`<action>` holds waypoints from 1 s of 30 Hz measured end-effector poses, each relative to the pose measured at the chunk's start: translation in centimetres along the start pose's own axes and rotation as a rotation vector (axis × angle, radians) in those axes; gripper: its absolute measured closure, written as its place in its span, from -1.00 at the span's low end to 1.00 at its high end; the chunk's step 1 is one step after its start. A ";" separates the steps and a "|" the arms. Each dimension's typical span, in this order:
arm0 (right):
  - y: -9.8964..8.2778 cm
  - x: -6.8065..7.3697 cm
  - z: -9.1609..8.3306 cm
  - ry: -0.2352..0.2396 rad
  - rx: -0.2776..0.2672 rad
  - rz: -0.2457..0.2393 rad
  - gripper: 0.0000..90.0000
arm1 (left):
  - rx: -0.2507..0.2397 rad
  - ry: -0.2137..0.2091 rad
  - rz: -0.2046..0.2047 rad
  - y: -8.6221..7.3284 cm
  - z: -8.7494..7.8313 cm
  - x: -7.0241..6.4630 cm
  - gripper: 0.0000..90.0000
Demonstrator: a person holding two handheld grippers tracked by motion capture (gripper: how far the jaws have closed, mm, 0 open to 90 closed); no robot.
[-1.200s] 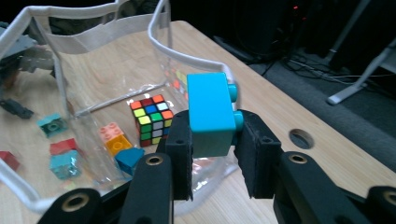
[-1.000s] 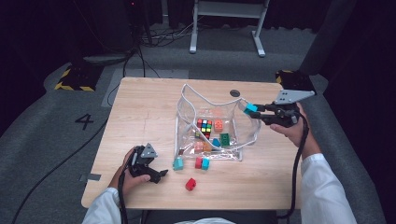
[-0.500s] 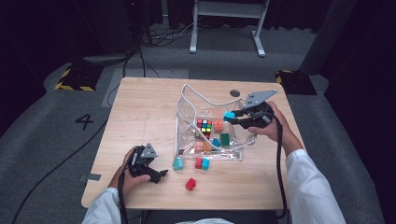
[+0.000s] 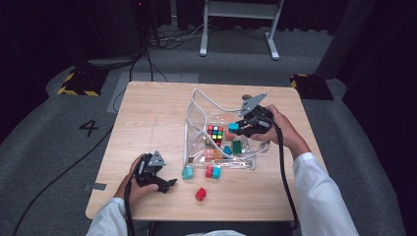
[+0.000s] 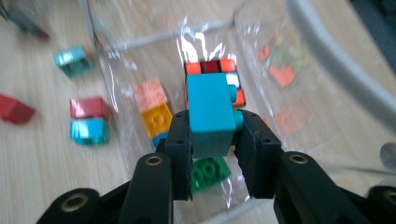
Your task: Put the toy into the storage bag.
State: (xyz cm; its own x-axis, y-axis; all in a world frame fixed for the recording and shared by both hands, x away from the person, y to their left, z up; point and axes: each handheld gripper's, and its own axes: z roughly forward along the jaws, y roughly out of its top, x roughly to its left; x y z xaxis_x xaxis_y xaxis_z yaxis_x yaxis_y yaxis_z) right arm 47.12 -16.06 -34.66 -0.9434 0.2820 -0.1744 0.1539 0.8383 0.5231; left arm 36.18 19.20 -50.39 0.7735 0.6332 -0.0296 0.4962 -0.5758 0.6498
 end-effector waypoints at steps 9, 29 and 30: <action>-1.5 -0.7 0.2 0.004 0.170 0.031 0.50 | 0.001 -0.003 -0.003 0.0 0.0 0.0 -0.99; -4.3 -1.2 -2.4 -0.047 0.078 0.073 0.33 | -0.002 -0.004 -0.003 0.0 0.1 0.0 -1.00; -4.4 -1.2 -2.7 -0.049 0.061 0.078 0.32 | -0.002 -0.003 -0.002 0.1 0.1 0.0 -1.00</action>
State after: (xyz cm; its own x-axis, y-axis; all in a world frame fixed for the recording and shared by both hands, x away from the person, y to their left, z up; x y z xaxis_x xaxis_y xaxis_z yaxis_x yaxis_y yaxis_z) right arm 46.79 -21.34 -34.54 -0.9126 0.3685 -0.1770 0.2448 0.8393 0.4854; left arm 36.24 19.14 -50.41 0.7737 0.6327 -0.0330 0.4970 -0.5738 0.6510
